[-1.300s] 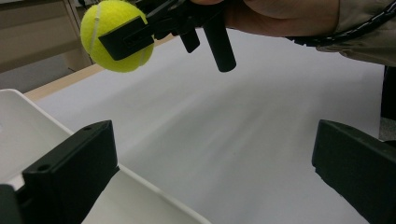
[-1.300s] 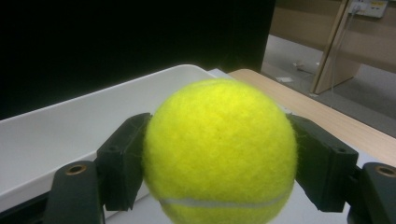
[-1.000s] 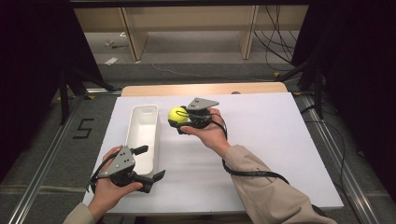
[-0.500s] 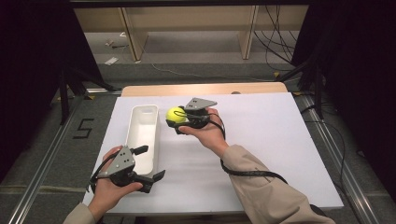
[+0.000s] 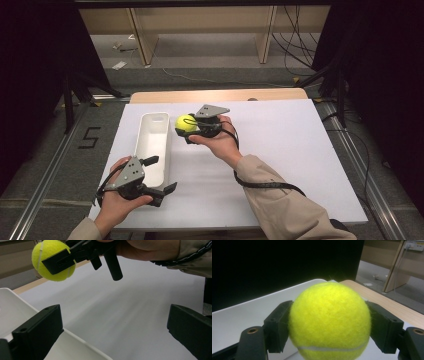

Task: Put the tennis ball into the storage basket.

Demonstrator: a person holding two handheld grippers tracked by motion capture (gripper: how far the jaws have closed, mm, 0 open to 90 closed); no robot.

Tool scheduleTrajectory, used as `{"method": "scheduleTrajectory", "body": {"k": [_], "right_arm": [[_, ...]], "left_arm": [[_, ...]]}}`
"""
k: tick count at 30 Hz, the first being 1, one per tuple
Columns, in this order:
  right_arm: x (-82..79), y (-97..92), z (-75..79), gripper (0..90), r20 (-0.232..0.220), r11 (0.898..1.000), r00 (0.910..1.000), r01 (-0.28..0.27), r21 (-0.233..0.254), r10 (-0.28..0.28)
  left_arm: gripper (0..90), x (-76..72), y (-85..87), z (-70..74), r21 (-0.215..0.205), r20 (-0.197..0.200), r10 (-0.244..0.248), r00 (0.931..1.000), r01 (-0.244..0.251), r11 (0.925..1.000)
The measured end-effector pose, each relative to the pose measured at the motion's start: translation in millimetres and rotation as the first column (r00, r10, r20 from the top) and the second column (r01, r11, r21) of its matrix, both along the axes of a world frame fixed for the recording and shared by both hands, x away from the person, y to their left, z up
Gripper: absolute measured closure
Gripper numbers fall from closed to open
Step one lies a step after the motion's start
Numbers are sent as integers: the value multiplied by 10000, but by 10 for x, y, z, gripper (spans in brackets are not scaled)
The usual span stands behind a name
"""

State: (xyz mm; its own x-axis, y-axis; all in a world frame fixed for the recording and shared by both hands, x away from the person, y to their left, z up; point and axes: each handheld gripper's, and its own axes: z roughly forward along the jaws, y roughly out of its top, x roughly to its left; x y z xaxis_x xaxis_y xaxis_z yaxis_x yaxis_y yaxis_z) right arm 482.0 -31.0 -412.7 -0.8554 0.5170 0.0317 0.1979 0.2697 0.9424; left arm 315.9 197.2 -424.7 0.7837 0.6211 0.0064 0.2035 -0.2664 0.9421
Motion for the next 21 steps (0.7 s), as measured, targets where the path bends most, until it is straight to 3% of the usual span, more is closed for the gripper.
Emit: {"method": "scheduleTrajectory", "body": {"k": [21], "right_arm": [[16,106,39,273,61,9999,9999,-132,46,131]], "left_arm": [[0,4,1,-1,-2,37,-5,10000,5,10000]]}}
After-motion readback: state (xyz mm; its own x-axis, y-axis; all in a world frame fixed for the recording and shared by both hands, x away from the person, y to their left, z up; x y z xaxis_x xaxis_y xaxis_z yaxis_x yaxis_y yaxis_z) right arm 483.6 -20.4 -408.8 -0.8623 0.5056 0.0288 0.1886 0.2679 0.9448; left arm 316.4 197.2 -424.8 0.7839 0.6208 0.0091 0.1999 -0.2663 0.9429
